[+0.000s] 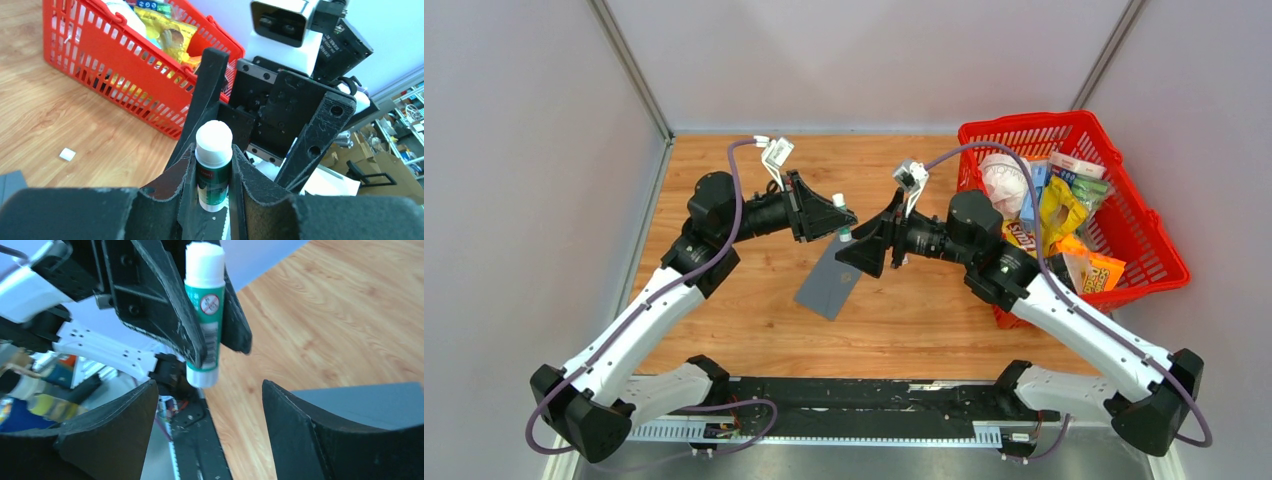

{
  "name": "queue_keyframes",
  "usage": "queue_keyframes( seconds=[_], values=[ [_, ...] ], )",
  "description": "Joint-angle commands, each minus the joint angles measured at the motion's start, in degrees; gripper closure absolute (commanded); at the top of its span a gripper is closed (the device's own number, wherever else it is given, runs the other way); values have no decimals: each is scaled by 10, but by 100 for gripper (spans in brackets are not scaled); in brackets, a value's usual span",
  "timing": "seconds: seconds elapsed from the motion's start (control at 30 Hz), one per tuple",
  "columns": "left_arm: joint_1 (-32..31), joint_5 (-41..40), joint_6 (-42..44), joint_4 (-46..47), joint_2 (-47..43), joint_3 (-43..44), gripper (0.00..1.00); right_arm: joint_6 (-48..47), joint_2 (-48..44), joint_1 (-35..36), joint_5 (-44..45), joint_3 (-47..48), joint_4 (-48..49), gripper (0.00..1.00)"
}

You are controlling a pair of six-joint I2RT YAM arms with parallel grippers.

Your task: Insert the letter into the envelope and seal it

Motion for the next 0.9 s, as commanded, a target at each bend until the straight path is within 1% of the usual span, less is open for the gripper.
queue_keyframes(
  seconds=[0.0, 0.07, 0.1, 0.13, 0.2, 0.27, 0.33, 0.43, 0.5, 0.57, 0.7, 0.8, 0.87],
  values=[
    [2, 24, -8, 57, -11, -8, 100, 114, 18, 0, -55, -24, 158, 22],
    [2, 23, -10, 61, -10, -10, 100, 141, 25, 1, -46, -38, 205, 24],
    [2, 22, -13, 66, -9, -11, 100, 148, 27, 1, -35, -40, 208, 27],
    [2, 22, -14, 69, -9, -13, 100, 151, 28, 2, -19, -39, 206, 32],
    [2, 18, -16, 69, -10, -13, 100, 148, 24, 4, 13, -38, 193, 46],
    [2, 14, -17, 69, -9, -14, 100, 128, 19, 13, 62, -26, 153, 62],
    [1, 1, -15, 61, -10, -12, 100, 101, 18, 33, 150, 1, 88, 76],
    [1, -26, -6, 28, -9, -5, 100, 70, 29, 67, 255, 54, -5, 89],
    [0, -50, -3, 9, -8, -1, 100, 42, 44, 104, 356, 89, -55, 93],
    [0, -75, 0, -13, -6, 5, 100, 11, 64, 152, 474, 127, -101, 94],
    [1, -128, 2, -63, -4, 20, 100, -61, 130, 236, 663, 201, -155, 96],
    [1, -161, -3, -99, 9, 34, 100, -134, 196, 284, 788, 248, -164, 96],
    [0, -173, -12, -118, 15, 42, 100, -202, 233, 309, 862, 271, -146, 97]
  ],
)
